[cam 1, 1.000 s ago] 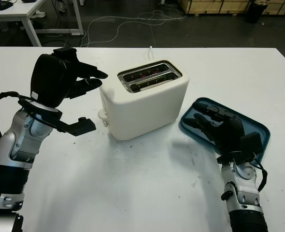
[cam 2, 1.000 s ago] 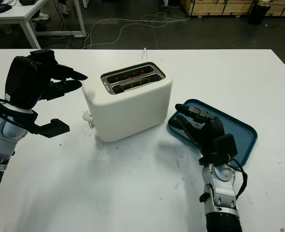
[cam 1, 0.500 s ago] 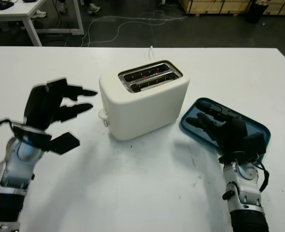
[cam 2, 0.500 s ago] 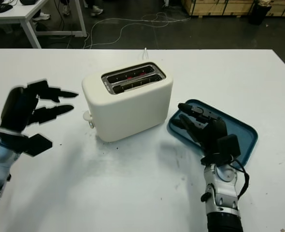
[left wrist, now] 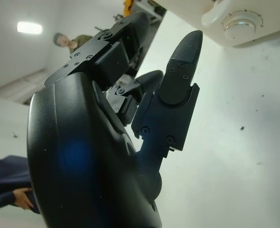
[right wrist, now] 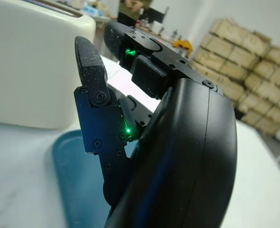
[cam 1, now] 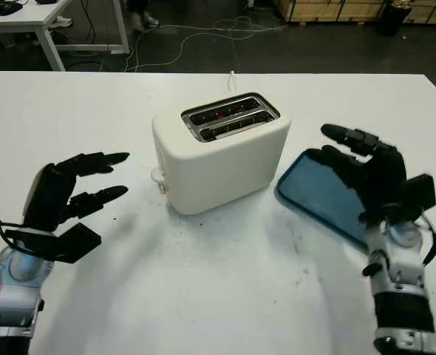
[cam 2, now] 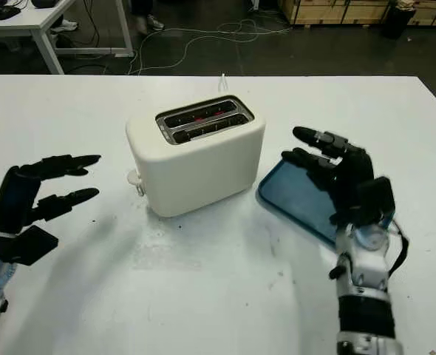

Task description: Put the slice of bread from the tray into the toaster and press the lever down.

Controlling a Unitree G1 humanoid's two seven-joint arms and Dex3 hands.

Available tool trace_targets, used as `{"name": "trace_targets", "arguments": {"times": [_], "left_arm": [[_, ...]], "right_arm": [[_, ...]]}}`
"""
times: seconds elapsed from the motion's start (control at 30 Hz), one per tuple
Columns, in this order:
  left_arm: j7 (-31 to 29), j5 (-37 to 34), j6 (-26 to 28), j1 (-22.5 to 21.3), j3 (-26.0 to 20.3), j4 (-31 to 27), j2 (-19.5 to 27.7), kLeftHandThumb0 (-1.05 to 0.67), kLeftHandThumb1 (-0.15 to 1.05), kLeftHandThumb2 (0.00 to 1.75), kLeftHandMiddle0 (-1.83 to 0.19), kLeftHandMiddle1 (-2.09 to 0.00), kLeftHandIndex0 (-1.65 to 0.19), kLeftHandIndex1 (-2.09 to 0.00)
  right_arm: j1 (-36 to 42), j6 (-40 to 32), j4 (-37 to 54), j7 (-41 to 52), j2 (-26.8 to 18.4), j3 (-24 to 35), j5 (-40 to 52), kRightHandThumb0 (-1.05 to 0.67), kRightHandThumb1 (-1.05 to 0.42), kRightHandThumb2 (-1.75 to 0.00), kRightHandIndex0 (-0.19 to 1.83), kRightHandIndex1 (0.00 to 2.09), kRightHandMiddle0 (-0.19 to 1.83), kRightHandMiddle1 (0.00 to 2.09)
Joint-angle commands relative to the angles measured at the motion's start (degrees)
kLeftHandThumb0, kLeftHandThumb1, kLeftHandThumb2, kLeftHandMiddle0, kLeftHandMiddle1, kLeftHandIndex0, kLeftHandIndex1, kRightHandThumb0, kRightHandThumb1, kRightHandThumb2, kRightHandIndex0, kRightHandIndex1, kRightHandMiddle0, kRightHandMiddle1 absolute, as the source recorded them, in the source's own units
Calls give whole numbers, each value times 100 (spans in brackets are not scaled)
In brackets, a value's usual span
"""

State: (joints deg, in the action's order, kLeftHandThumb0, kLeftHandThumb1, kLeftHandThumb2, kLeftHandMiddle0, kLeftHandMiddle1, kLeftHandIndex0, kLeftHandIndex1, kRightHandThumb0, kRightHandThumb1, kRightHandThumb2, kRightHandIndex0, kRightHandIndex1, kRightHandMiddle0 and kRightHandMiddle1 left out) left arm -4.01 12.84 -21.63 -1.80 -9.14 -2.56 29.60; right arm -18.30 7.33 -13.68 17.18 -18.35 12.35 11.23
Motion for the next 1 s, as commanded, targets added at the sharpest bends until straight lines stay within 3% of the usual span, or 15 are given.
{"name": "trace_targets", "arguments": {"times": [0.0,0.17,0.4,0.57,0.97], "left_arm": [[-121,-123,77,-172,-113,-112,127,-45,86,1,-69,-75,-89,-3],[-252,32,205,-542,-227,-85,336,-52,90,2,-75,-82,-99,-7],[-528,43,173,-1103,-164,123,703,-49,89,0,-81,-95,-109,-10],[-756,238,440,-1389,0,129,826,-51,89,0,-82,-99,-111,-11],[-672,457,486,-1604,179,171,699,-46,92,1,-78,-109,-112,-11]], "right_arm": [[-233,-221,-49,75,-232,-111,-187,-49,-83,0,103,0,93,0],[-599,-229,-219,121,-512,-233,-472,-53,-81,0,103,1,92,0],[-849,-627,-44,151,-699,-361,-689,-54,-79,0,103,2,92,0],[-1004,-305,-174,71,-915,-540,-1183,-55,-81,-1,105,3,93,1],[-1313,8,-614,99,-1139,-448,-1282,-53,-80,0,107,3,94,1]]}}
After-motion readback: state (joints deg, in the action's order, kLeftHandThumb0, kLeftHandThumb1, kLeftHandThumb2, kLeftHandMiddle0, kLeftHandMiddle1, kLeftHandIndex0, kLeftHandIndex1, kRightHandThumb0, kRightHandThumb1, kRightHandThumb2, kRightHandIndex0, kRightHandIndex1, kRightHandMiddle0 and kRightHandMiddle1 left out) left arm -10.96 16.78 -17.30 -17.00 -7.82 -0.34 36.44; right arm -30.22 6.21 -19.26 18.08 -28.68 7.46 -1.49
